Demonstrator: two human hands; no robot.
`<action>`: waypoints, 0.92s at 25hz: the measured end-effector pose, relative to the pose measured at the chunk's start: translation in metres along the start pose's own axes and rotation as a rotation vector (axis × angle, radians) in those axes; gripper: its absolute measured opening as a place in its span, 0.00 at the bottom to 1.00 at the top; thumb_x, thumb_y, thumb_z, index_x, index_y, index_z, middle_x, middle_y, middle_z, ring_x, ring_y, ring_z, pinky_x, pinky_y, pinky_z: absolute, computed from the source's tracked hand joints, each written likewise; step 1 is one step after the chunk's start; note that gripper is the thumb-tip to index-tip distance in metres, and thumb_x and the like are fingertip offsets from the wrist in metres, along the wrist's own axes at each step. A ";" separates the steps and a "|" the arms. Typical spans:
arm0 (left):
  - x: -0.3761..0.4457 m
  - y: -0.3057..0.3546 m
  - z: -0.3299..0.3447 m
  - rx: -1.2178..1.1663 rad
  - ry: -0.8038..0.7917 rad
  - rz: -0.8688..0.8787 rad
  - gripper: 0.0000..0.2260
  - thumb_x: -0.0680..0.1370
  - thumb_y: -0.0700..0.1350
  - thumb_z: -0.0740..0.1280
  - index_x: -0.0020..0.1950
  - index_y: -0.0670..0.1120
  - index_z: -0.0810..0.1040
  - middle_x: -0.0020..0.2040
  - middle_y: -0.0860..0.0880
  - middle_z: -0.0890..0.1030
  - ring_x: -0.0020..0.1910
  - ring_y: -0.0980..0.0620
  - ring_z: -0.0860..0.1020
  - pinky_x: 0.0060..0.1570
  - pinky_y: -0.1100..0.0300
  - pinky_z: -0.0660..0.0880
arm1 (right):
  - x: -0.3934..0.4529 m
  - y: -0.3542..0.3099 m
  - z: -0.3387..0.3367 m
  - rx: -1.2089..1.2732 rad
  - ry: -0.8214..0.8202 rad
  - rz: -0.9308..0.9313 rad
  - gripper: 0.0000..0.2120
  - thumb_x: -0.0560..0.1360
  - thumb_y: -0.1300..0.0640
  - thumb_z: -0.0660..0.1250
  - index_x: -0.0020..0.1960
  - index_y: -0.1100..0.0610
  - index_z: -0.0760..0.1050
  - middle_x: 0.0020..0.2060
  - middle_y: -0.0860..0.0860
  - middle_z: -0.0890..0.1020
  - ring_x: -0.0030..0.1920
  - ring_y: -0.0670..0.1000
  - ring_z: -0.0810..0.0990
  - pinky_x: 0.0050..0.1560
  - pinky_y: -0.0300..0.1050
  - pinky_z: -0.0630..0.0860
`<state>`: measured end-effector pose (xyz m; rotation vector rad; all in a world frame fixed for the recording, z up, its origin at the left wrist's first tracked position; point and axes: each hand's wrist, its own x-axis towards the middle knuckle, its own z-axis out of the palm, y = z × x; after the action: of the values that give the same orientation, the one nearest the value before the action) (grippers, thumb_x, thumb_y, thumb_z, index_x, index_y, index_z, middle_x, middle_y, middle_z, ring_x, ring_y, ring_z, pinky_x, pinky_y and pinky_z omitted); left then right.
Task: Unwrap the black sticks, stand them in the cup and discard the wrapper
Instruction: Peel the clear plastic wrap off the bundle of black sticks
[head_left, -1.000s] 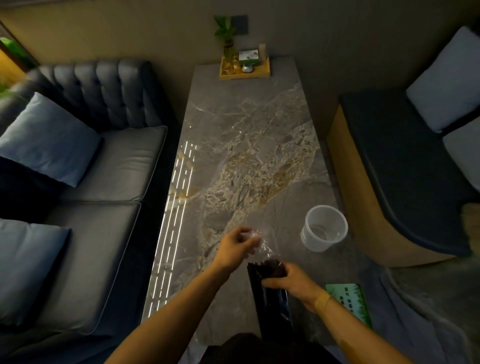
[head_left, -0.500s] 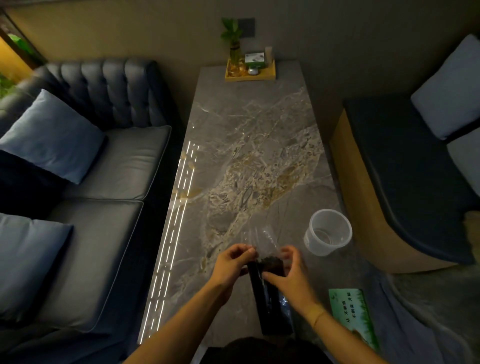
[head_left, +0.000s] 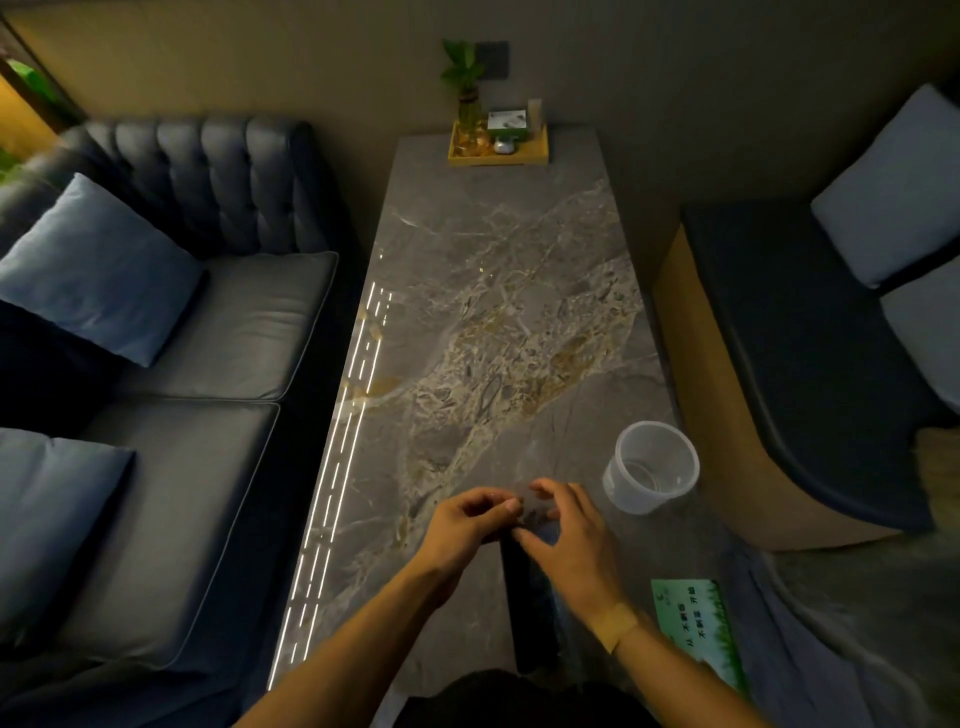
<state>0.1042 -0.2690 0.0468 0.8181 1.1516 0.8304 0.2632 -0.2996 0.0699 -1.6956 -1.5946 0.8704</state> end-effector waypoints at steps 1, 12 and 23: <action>0.000 0.002 0.000 0.003 -0.012 0.006 0.06 0.69 0.45 0.76 0.43 0.45 0.86 0.38 0.50 0.86 0.38 0.56 0.83 0.39 0.66 0.77 | 0.000 0.000 -0.001 0.004 0.010 0.002 0.22 0.69 0.52 0.75 0.60 0.48 0.73 0.54 0.46 0.77 0.51 0.45 0.77 0.48 0.39 0.77; 0.001 0.020 -0.007 0.098 -0.011 0.029 0.03 0.74 0.41 0.73 0.44 0.47 0.86 0.39 0.49 0.85 0.40 0.55 0.81 0.43 0.65 0.78 | 0.013 0.002 -0.030 0.212 0.084 0.135 0.06 0.76 0.52 0.67 0.51 0.47 0.80 0.43 0.45 0.84 0.44 0.44 0.82 0.47 0.45 0.80; 0.001 0.042 -0.013 -0.043 0.121 0.011 0.02 0.76 0.41 0.70 0.47 0.43 0.81 0.39 0.48 0.81 0.41 0.52 0.79 0.46 0.58 0.75 | 0.018 0.006 -0.074 0.551 -0.046 0.271 0.03 0.74 0.62 0.70 0.44 0.59 0.83 0.35 0.54 0.87 0.36 0.48 0.84 0.38 0.37 0.80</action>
<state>0.0864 -0.2468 0.0806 0.7469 1.2326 0.9207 0.3280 -0.2834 0.1069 -1.5045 -1.0256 1.3463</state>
